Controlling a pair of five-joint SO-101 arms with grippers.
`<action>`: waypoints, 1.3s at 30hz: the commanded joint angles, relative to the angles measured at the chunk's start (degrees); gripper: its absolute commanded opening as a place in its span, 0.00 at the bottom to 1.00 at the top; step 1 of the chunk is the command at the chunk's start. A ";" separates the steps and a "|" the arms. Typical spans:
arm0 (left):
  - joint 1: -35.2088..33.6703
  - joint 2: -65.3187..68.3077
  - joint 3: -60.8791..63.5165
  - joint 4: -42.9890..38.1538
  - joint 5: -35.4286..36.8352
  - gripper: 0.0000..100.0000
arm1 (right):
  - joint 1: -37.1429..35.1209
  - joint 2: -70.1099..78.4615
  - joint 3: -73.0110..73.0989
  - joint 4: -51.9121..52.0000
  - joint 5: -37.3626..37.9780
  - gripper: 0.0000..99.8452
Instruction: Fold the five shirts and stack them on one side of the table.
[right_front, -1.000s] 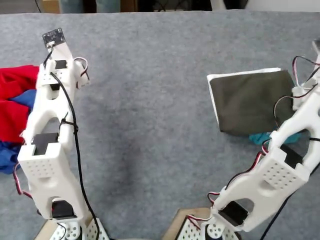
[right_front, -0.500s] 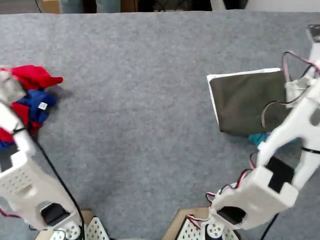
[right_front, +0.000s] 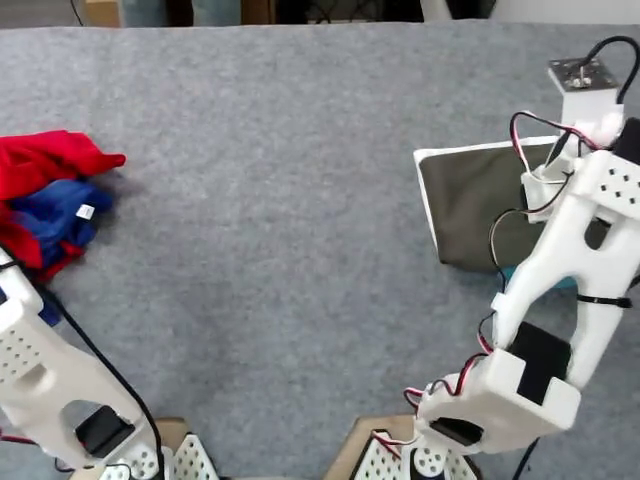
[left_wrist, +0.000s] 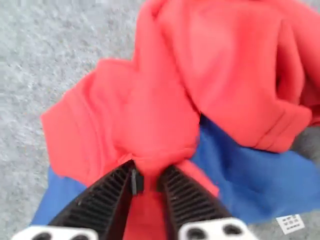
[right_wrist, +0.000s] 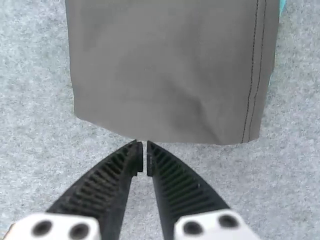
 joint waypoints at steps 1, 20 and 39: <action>0.22 -2.02 -9.80 3.96 0.00 0.03 | -0.53 -3.91 0.22 0.26 -0.62 0.02; 28.97 -12.48 -60.79 22.95 3.34 0.03 | -0.53 -8.66 4.62 0.18 -0.62 0.02; 92.18 -41.49 15.16 15.56 3.16 0.03 | -1.05 -8.13 5.32 -1.67 -0.53 0.02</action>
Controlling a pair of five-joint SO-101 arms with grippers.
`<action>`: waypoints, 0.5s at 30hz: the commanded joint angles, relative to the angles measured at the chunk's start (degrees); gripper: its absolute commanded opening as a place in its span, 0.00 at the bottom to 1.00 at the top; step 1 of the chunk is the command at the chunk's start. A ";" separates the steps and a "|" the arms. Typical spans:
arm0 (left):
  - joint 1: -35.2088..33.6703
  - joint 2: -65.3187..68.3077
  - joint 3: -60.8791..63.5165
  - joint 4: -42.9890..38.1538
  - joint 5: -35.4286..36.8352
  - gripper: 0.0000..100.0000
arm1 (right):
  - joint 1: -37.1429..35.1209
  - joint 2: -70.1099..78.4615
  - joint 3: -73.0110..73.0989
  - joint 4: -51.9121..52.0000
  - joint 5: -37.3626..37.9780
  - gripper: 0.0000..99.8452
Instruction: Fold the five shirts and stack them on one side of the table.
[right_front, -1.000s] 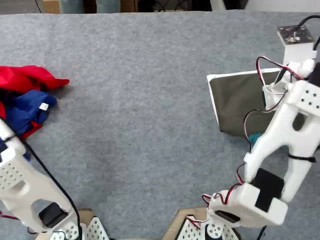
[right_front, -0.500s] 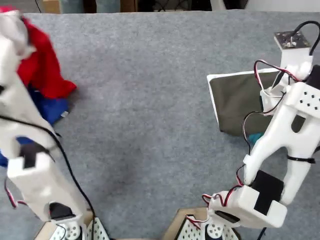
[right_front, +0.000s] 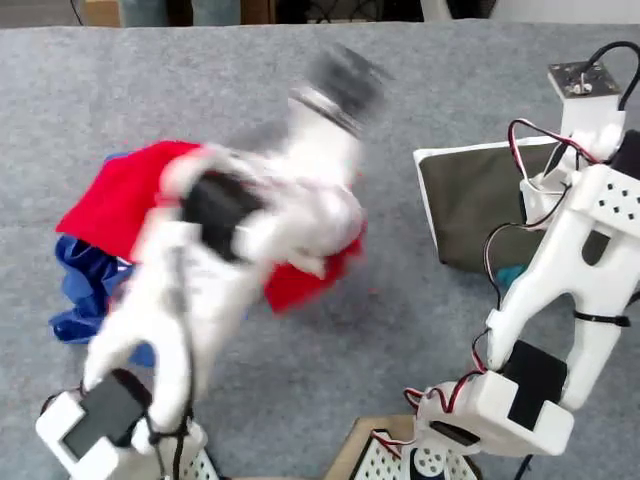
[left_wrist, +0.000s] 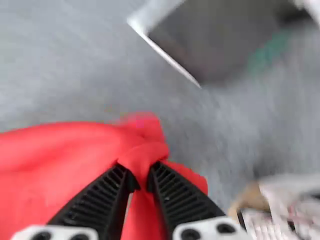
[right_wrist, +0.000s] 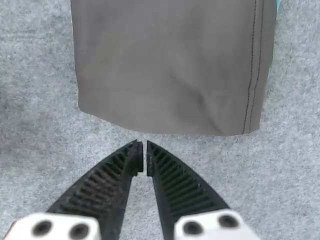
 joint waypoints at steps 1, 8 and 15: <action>5.67 -2.37 9.01 -4.22 0.62 0.06 | -1.05 -1.89 -0.13 -0.79 -0.44 0.02; -2.42 -2.99 4.79 3.16 8.53 0.32 | -4.31 -1.89 -0.04 -0.53 -0.44 0.10; -33.54 -7.74 9.89 3.52 7.03 0.31 | -23.38 -1.98 3.30 1.05 -0.53 0.25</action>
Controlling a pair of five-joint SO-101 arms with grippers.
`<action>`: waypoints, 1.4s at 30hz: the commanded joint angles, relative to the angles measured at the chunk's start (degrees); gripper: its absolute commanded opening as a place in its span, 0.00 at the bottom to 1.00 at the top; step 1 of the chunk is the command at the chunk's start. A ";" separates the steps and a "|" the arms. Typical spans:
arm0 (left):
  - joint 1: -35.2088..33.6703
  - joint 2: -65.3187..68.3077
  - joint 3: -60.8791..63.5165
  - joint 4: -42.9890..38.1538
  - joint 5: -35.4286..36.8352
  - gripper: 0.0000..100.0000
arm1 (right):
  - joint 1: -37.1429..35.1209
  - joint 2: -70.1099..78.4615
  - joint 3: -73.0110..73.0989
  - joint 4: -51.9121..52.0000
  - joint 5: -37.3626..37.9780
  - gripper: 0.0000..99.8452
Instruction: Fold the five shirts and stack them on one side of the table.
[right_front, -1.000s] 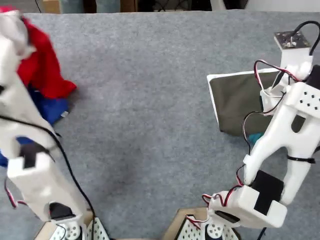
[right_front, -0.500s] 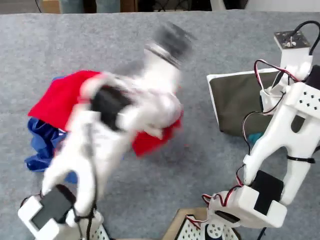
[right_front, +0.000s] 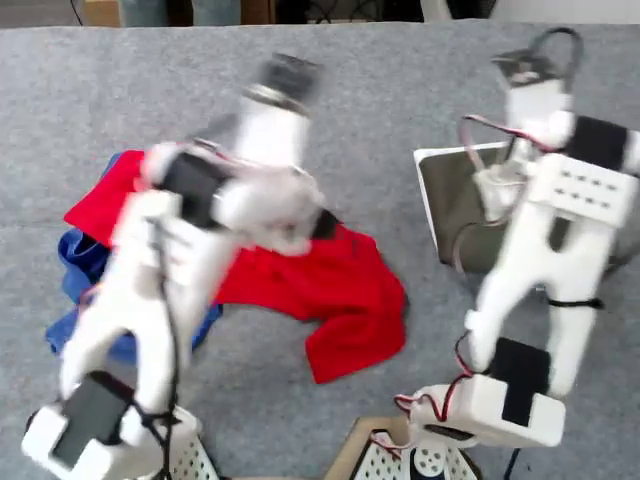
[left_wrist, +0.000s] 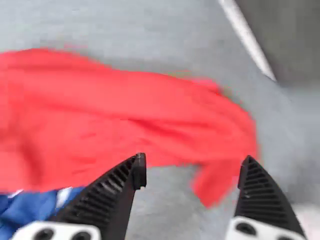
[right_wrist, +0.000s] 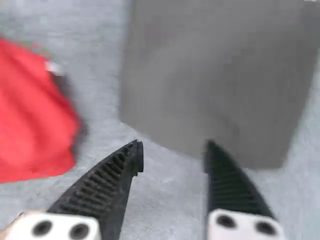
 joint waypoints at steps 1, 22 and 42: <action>-18.42 -5.54 7.34 0.62 -1.93 0.31 | -14.33 -1.98 4.09 0.44 -0.53 0.25; -61.85 -13.80 79.34 -53.63 -8.53 0.28 | -48.35 29.67 14.64 -24.70 -1.32 0.07; -80.22 -11.69 59.82 -76.75 -3.78 0.03 | -28.57 11.91 2.07 -0.18 4.57 0.01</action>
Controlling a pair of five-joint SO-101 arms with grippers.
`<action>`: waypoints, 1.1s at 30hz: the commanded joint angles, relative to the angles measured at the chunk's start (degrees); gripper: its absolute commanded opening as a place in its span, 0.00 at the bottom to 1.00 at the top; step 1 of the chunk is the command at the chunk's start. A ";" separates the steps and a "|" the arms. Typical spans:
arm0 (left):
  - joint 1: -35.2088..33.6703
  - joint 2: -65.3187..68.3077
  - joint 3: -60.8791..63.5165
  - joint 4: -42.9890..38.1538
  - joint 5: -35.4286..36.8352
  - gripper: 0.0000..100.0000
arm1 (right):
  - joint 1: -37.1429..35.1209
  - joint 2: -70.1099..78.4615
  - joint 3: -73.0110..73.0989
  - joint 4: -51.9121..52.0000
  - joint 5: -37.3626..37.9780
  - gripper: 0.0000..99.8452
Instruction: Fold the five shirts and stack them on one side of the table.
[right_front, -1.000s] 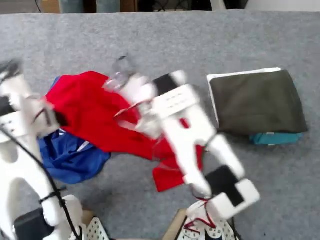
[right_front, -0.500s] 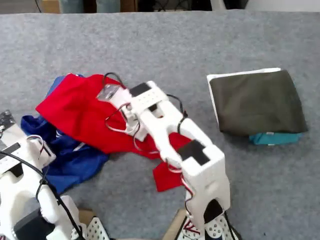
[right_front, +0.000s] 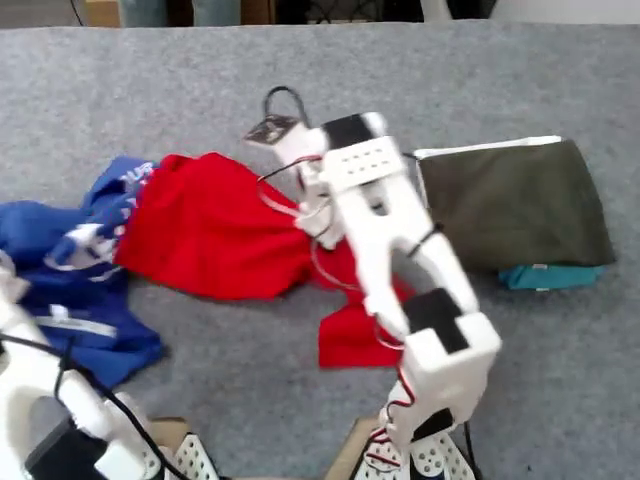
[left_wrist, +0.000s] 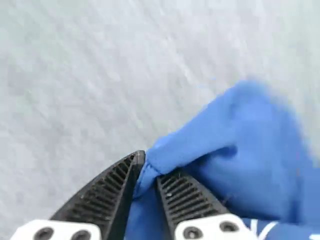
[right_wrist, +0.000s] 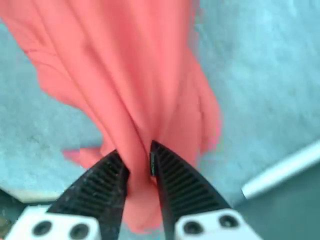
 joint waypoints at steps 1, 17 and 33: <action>-5.58 1.76 -9.45 -3.43 0.44 0.03 | 6.77 -5.32 -2.42 3.60 5.27 0.01; -15.34 24.44 -36.62 3.25 -0.09 0.07 | 14.42 -6.73 -1.71 3.60 13.89 0.25; -9.80 24.53 -40.92 33.76 -8.18 0.26 | -24.79 5.85 -17.01 -8.09 -5.80 0.18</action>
